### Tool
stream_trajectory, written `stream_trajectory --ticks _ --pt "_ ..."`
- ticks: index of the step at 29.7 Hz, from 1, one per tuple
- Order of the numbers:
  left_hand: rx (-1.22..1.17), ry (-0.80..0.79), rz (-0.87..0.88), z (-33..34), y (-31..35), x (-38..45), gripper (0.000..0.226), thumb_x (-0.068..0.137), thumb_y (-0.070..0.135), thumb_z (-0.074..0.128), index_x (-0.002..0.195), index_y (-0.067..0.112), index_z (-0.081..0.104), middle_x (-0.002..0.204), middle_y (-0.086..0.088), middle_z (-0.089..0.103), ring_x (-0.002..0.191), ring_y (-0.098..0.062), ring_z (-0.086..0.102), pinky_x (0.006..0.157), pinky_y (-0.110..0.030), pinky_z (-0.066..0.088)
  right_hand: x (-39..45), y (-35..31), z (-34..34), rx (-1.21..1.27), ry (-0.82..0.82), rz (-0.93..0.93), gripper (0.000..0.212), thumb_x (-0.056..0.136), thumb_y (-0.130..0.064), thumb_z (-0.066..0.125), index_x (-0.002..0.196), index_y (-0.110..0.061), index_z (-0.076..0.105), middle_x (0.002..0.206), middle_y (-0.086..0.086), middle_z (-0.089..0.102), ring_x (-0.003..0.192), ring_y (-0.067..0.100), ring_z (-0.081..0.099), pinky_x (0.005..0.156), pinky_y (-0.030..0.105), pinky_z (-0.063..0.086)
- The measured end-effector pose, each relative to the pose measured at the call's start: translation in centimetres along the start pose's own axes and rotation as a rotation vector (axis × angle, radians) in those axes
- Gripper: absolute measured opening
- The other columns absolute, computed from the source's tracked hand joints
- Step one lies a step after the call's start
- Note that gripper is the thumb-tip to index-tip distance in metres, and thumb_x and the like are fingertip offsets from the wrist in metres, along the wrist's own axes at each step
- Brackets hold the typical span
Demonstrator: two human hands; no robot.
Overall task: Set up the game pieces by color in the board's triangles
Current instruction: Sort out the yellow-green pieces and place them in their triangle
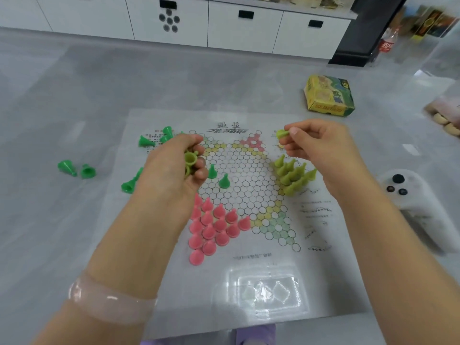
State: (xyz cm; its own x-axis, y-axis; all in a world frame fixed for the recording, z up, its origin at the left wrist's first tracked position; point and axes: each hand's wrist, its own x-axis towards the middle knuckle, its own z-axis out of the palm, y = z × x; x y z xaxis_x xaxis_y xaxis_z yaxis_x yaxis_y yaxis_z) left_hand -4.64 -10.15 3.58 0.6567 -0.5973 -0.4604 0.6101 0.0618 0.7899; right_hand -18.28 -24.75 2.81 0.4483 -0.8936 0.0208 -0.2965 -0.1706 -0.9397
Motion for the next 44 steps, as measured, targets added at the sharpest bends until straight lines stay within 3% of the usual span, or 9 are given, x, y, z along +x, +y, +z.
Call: stream_trajectory --ticks 6,10,13,20,34,44 --pt "-0.046 -0.026 -0.042 0.3 -0.3 0.0 0.012 0.087 0.006 0.052 0.076 0.007 0.055 0.060 -0.001 0.048 0.038 -0.006 0.038 0.032 -0.014 0.029 0.5 0.3 0.7 -0.352 0.012 -0.087 0.009 0.086 -0.022 0.061 0.083 -0.023 0.069 0.071 -0.015 0.053 0.061 0.001 0.046 0.059 0.017 0.037" --pt "-0.049 -0.022 -0.039 0.1 -0.2 0.1 0.012 0.088 0.006 0.051 0.076 0.007 0.056 0.059 0.000 0.047 0.038 -0.006 0.037 0.031 -0.014 0.027 0.6 0.8 1.0 -0.540 0.003 -0.091 0.010 0.086 -0.025 0.060 0.082 -0.025 0.069 0.099 -0.008 0.054 0.102 0.012 0.051 0.094 0.036 0.040" --pt "-0.045 -0.024 -0.043 -0.1 -0.2 0.0 0.014 0.088 0.006 0.050 0.075 0.008 0.055 0.059 -0.001 0.046 0.039 -0.006 0.037 0.032 -0.014 0.027 0.6 1.0 1.4 -0.553 0.002 -0.062 0.011 0.085 -0.025 0.061 0.076 -0.028 0.067 0.110 -0.006 0.056 0.117 0.020 0.047 0.101 0.046 0.036" --pt "-0.042 -0.029 -0.054 -0.2 -0.1 0.0 0.014 0.088 0.006 0.050 0.075 0.008 0.055 0.060 0.000 0.047 0.039 -0.006 0.036 0.031 -0.014 0.027 0.6 1.2 1.8 -0.565 -0.022 -0.046 0.013 0.085 -0.026 0.061 0.073 -0.030 0.065 0.119 -0.002 0.057 0.120 0.022 0.045 0.103 0.048 0.033" --pt "-0.039 -0.040 -0.054 -0.4 0.0 -0.2 0.013 0.085 0.005 0.052 0.073 0.009 0.052 0.061 0.000 0.046 0.041 -0.007 0.036 0.032 -0.015 0.026 0.7 1.5 1.9 -0.566 -0.030 -0.029 0.012 0.086 -0.030 0.060 0.076 -0.033 0.063 0.116 -0.004 0.055 0.114 0.019 0.049 0.100 0.047 0.036" --pt "-0.033 -0.032 -0.050 -0.5 0.0 -0.2 0.012 0.086 0.005 0.050 0.075 0.009 0.055 0.061 0.000 0.046 0.042 -0.007 0.035 0.032 -0.015 0.026 0.7 1.4 1.9 -0.673 -0.001 -0.061 0.013 0.087 -0.032 0.057 0.089 -0.030 0.069 0.119 -0.004 0.057 0.116 0.020 0.048 0.103 0.049 0.032"
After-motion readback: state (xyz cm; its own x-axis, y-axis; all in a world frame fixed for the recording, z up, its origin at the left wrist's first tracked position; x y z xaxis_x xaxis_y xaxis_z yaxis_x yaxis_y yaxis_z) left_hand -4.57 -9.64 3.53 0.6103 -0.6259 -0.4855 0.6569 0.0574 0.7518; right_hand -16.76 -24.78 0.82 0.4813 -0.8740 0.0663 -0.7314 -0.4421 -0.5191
